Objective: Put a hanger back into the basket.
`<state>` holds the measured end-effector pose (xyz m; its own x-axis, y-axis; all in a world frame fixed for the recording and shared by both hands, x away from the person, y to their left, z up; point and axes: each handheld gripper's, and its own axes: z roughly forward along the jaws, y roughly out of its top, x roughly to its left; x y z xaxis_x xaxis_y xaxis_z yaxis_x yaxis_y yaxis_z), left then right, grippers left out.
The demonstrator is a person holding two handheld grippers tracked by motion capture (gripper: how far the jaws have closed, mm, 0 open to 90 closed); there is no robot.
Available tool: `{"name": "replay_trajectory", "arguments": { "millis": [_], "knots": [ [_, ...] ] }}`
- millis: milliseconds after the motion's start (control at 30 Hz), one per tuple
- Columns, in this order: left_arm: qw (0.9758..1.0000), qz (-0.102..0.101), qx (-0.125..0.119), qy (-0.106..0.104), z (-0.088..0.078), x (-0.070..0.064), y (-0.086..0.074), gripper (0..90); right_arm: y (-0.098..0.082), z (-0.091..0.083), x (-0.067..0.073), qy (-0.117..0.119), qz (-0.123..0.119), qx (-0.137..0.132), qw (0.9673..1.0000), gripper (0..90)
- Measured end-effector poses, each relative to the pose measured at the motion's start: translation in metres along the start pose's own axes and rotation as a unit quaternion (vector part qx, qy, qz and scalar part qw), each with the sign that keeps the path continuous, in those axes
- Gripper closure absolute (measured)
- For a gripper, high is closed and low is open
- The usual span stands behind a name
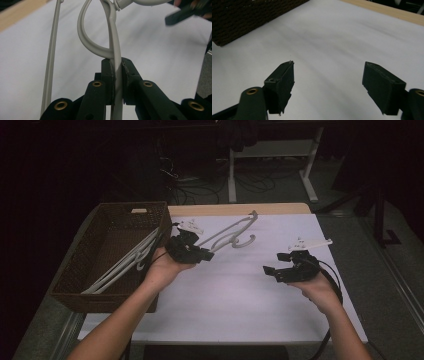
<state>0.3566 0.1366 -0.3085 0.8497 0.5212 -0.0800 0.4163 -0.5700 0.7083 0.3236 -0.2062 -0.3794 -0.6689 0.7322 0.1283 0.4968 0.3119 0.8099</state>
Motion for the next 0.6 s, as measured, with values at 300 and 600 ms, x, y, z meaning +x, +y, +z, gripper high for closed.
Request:
{"name": "replay_trajectory", "arguments": {
  "millis": [300,600],
  "knots": [
    [0.9991,-0.001,-0.037,0.018,-0.065,0.023,-0.008,82.1,-0.023,0.003,0.005,0.003,0.001,-0.001,1.0,17.3],
    [0.9965,-0.004,-0.062,0.055,-0.124,0.064,-0.039,82.1,-0.036,0.01,0.016,0.001,-0.009,0.011,0.9999,14.5]
  ]
}}
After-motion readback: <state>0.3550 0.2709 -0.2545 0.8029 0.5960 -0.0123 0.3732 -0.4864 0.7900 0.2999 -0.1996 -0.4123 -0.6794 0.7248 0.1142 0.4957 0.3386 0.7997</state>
